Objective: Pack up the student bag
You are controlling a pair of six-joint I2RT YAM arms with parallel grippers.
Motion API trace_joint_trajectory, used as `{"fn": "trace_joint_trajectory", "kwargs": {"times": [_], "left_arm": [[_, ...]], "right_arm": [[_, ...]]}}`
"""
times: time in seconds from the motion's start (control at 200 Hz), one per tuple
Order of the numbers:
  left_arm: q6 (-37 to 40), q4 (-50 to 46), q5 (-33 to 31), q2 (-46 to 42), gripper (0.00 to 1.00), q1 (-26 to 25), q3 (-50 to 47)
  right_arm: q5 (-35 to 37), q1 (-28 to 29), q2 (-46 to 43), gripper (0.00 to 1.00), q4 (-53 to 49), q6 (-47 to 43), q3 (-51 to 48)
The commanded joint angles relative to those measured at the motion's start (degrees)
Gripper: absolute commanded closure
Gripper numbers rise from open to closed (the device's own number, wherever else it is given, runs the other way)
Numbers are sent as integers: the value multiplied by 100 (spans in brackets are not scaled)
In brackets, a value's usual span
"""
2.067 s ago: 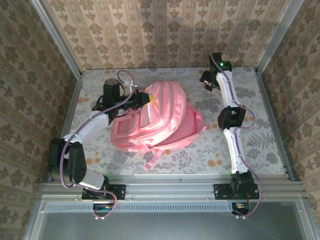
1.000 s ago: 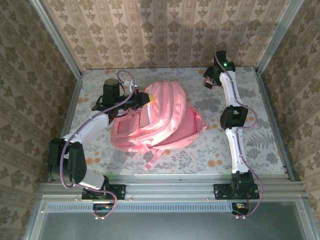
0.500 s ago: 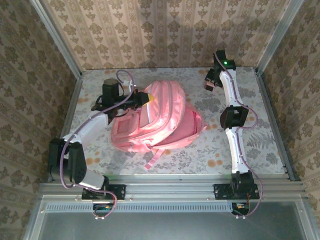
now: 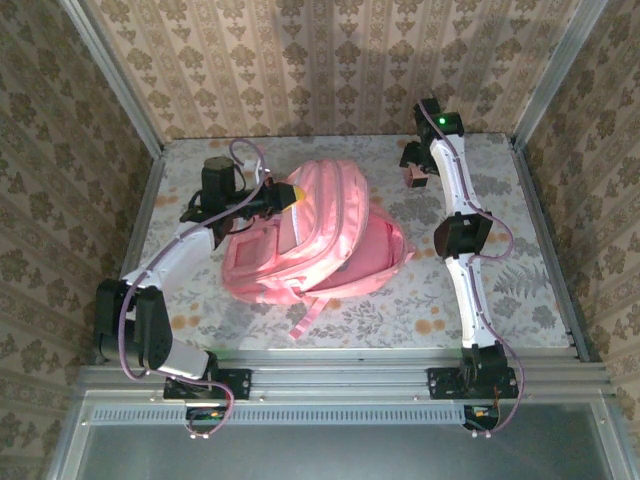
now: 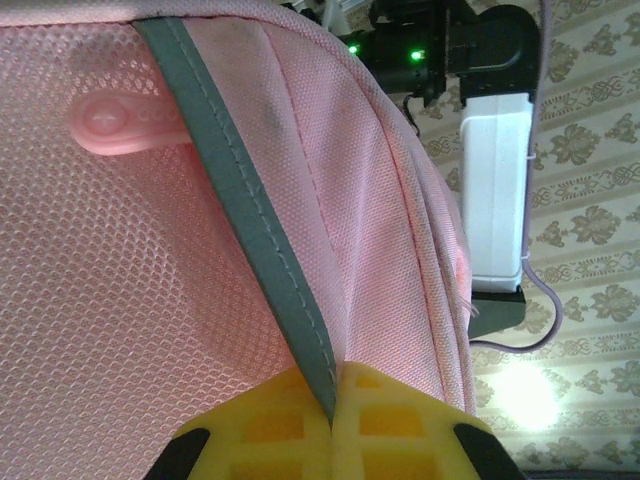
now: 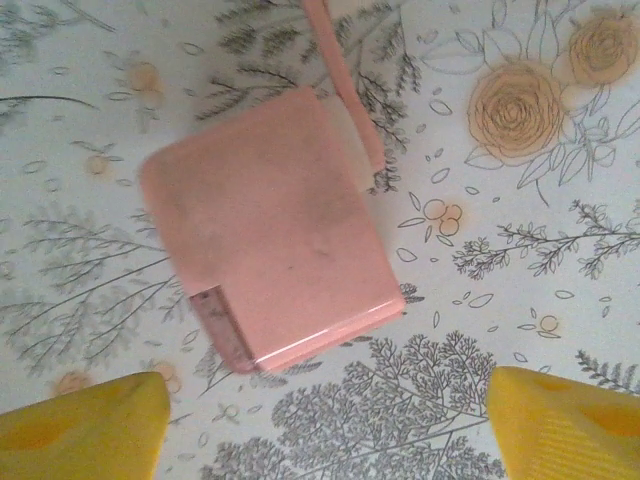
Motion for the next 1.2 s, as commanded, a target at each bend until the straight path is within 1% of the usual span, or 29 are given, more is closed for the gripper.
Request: {"fn": "trace_joint_trajectory", "kwargs": {"times": [0.0,0.055,0.08,0.21,0.455,0.585,0.77,0.91,0.99,1.09,1.195], "left_arm": [[4,92,-85,-228,100,157,36],[4,90,-77,-222,100,174,37],[4,92,-76,-223,100,173,37],[-8,108,-67,-202,100,189,37],[-75,185,-29,-151,100,233,19],[-69,195,-32,-155,100,242,10],[-92,211,-23,-133,100,250,10],[-101,212,-23,-109,100,253,6],[-101,215,-22,-106,100,259,6],[-93,202,-23,-98,100,268,4],[-75,191,-32,-96,100,269,10]], "right_arm": [[-35,50,-341,4,21,-180,436],[-71,47,-268,0,83,-294,434],[-71,51,-224,0,101,-339,431],[25,10,-11,0,192,-440,436],[-27,-27,344,0,455,-400,435],[-283,-49,517,0,589,-386,434],[-412,-54,687,0,678,-421,436],[-383,-62,749,9,730,-433,436],[-375,-62,751,17,753,-465,436],[-361,-71,739,30,750,-483,435],[-403,-71,686,37,750,-478,433]]}}
